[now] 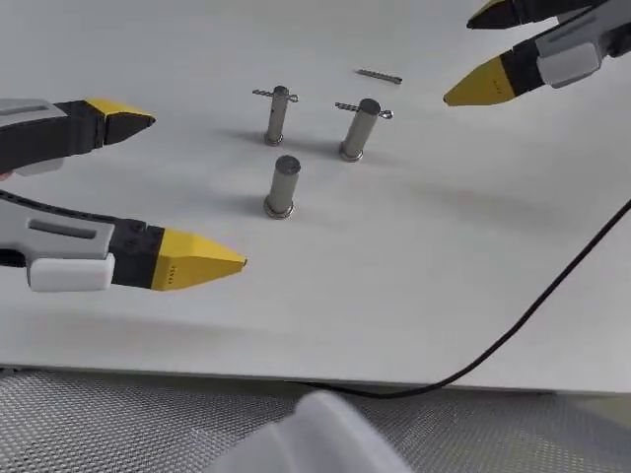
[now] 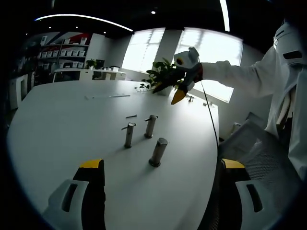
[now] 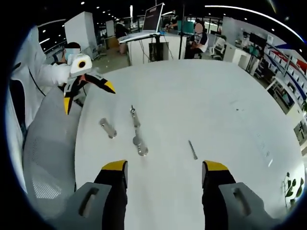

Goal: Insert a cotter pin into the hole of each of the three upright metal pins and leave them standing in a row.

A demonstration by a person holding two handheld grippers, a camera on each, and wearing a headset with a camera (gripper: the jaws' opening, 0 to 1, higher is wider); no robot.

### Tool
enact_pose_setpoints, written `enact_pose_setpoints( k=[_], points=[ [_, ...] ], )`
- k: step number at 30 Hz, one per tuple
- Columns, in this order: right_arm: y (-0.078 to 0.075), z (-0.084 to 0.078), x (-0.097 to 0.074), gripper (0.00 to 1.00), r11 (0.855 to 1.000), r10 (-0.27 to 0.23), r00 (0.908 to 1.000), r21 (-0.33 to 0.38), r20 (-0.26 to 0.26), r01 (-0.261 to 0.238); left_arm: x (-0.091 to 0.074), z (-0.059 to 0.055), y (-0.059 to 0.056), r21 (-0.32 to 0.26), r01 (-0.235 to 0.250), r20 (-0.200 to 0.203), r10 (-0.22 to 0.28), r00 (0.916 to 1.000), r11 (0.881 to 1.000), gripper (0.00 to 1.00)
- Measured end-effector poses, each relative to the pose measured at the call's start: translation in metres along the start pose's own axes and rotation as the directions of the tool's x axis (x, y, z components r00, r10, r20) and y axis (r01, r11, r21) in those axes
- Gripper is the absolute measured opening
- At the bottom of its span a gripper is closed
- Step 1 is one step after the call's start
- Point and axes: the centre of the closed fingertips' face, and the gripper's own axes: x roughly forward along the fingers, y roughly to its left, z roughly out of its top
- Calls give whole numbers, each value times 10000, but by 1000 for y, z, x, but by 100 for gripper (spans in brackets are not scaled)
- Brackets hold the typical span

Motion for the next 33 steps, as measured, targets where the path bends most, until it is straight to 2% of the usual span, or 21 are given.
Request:
enact_pose_setpoints(
  k=[6, 11, 14, 19, 20, 21, 22, 23, 25, 29, 33],
  points=[
    [-21, -3, 18, 48, 9997, 52, 9972, -242, -752, -70, -2, -8, 2, -22, -88, -221, 87, 9997, 10000, 99],
    [-39, -14, 35, 42, 9990, -45, 9860, -454, -1664, -31, -4, -9, 3, -187, -176, -162, 173, 9997, 9997, 99],
    [-45, -18, 48, 36, 9984, 138, 9799, -515, -1991, -245, -3, -12, 2, -336, -190, -167, 185, 9997, 9993, 99],
    [-53, -19, 64, 33, 9973, 174, 9734, -660, -2287, -333, -3, -15, 3, -398, -275, -231, 266, 9994, 9988, 99],
    [-53, -20, 66, 31, 9970, 248, 9701, -653, -2416, -418, -3, -14, 3, -454, -287, -198, 279, 9994, 9986, 99],
    [-53, -24, 69, 30, 9942, 403, 9597, -847, -2783, -663, -3, -14, 3, -479, -295, -184, 287, 9994, 9984, 99],
    [-57, -29, 70, 28, 9921, 244, 9495, -1094, -3130, -616, -3, -14, 3, -502, -320, -170, 312, 9994, 9982, 99],
    [-61, -29, 72, 27, 9899, 100, 9472, -1310, -3204, -548, -3, -14, 3, -518, -330, -158, 322, 9994, 9981, 99],
    [-65, -29, 78, 26, 9907, -36, 9475, -1299, -3197, -400, -3, -15, 4, -590, -349, -135, 342, 9993, 9976, 99],
    [-64, -30, 88, 17, 9913, 278, 9459, -1132, -3233, -678, -2, -17, 3, -686, -355, -123, 347, 9993, 9970, 99],
    [-62, -31, 93, 12, 9901, 302, 9419, -1189, -3346, -739, -1, -20, 4, -751, -386, -205, 371, 9991, 9964, 99]
  ],
)
